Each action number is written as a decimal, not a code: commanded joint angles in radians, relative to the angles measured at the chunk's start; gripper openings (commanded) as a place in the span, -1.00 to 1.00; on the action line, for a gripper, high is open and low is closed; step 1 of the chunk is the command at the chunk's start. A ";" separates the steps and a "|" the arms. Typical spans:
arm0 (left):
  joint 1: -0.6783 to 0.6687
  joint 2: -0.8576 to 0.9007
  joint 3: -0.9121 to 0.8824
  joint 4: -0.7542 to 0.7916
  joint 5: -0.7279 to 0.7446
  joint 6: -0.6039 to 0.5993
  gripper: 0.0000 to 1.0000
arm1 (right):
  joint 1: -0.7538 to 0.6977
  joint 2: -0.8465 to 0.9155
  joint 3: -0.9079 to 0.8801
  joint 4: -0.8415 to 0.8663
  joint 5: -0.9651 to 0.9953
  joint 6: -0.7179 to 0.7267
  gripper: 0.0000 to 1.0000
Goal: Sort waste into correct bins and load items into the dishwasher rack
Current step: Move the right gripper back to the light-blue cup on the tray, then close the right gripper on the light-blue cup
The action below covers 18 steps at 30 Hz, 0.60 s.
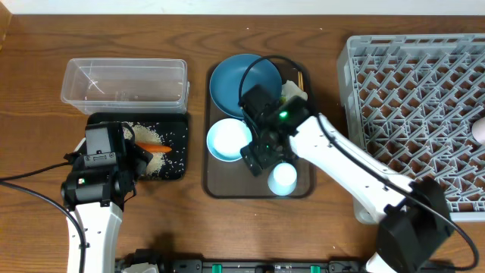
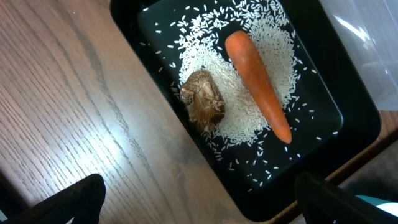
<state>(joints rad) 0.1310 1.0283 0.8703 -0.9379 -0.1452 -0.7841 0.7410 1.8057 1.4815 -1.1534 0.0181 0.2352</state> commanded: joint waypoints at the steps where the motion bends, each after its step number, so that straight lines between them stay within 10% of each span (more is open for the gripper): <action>1: 0.005 -0.003 0.013 -0.003 -0.012 0.013 0.96 | 0.017 0.028 -0.004 -0.040 0.109 0.106 0.98; 18: 0.005 -0.003 0.013 -0.003 -0.012 0.013 0.96 | 0.024 0.053 -0.185 -0.017 -0.010 0.127 0.98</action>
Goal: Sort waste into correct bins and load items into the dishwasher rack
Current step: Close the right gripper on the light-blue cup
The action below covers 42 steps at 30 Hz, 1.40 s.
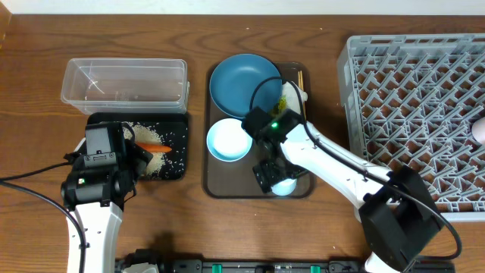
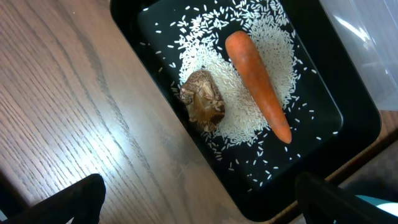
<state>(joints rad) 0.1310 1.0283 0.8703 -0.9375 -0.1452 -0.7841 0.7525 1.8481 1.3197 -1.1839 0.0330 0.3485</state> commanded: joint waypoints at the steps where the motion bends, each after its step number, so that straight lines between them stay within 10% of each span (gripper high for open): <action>1: 0.005 -0.003 0.013 -0.004 -0.012 0.013 0.95 | 0.013 0.011 -0.028 0.018 -0.029 0.014 0.98; 42: 0.005 -0.003 0.013 -0.004 -0.012 0.013 0.96 | -0.001 0.011 -0.026 0.048 0.015 0.014 0.30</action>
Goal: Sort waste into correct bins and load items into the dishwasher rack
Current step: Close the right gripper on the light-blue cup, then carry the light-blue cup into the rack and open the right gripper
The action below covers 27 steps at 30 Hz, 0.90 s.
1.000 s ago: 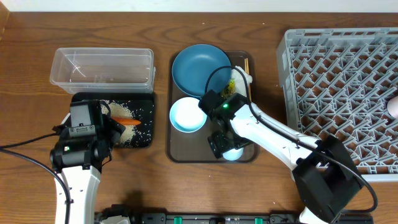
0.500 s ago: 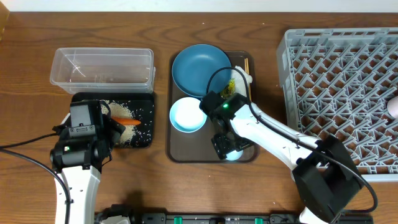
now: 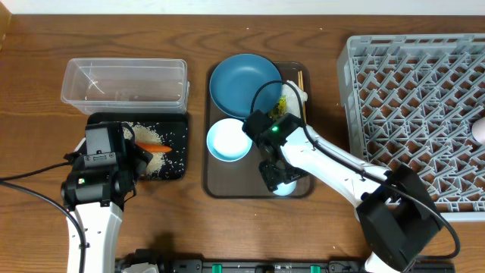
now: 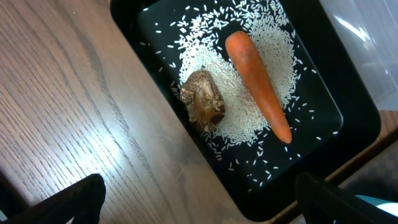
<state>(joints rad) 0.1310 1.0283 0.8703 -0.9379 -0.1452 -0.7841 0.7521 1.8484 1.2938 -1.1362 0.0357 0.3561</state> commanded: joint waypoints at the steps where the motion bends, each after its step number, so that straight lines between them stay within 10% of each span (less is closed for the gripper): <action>1: 0.005 -0.003 0.013 -0.003 -0.012 0.013 0.95 | -0.001 0.010 0.000 0.000 0.013 0.006 0.29; 13: 0.005 -0.003 0.013 -0.003 -0.012 0.014 0.96 | -0.001 0.010 0.066 -0.026 0.013 0.006 -0.09; 27: 0.005 -0.003 0.013 -0.003 -0.012 0.013 0.95 | -0.095 0.010 0.400 -0.253 0.186 -0.013 -0.07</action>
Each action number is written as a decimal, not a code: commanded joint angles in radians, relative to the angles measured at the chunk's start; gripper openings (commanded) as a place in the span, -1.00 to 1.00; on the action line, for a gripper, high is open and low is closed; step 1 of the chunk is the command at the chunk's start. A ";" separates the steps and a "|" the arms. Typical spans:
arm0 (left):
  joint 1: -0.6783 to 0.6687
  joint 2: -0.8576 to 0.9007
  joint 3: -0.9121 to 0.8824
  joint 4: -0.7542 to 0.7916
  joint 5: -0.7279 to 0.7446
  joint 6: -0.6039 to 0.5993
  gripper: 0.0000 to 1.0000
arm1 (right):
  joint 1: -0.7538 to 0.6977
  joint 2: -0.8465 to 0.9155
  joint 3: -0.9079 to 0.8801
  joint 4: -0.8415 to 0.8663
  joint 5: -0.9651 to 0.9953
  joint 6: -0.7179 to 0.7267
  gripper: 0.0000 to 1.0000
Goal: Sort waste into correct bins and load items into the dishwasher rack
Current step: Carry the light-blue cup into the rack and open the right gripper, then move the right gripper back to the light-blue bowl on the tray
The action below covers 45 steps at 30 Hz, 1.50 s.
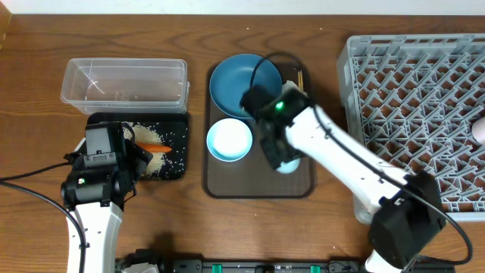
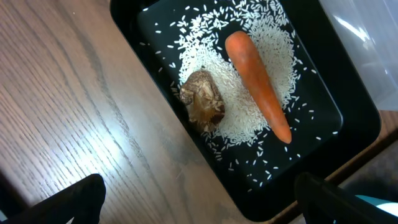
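Note:
On the brown serving tray (image 1: 220, 186) lie a dark blue plate (image 1: 236, 80) and a pale blue bowl (image 1: 229, 140). My right gripper (image 1: 279, 152) is shut on a small pale blue cup (image 1: 289, 162) over the tray's right half. The grey dishwasher rack (image 1: 417, 114) stands at the right. My left gripper (image 2: 199, 208) hangs open over the near edge of a black tray (image 2: 348, 124). That tray holds scattered rice (image 2: 249, 56), a carrot (image 2: 258, 84) and a brown lump of food (image 2: 203, 99).
A clear plastic container (image 1: 125, 83) stands behind the black tray. Chopsticks (image 1: 300, 78) and some greenish scrap lie at the serving tray's far right corner, partly under my right arm. A pale round object (image 1: 479, 129) sits at the rack's right edge.
My right gripper and the small cup have shifted from the serving tray's near right corner toward its middle right. The left arm has not moved.
My right gripper first hovered between the bowl and the small cup. It then stood down at the cup in the near right corner, and later closed around it there. Now the cup is with the gripper farther up the tray. The left gripper stayed open throughout.

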<state>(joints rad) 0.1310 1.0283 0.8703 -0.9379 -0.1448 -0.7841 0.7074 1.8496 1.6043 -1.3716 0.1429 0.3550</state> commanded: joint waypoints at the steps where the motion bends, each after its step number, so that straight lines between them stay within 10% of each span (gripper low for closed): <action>1: 0.005 -0.003 0.013 -0.003 -0.013 0.013 0.96 | -0.071 0.009 0.119 -0.024 0.079 -0.024 -0.07; 30: 0.005 -0.003 0.013 -0.003 -0.013 0.013 0.96 | -1.097 0.010 0.410 0.210 0.031 -0.142 0.40; 45: 0.005 -0.003 0.013 -0.003 -0.013 0.013 0.95 | -1.262 0.010 0.409 0.218 -0.299 -0.132 0.54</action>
<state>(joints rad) 0.1310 1.0283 0.8703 -0.9379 -0.1452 -0.7841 -0.5758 1.8511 1.9976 -1.1465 -0.0570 0.2199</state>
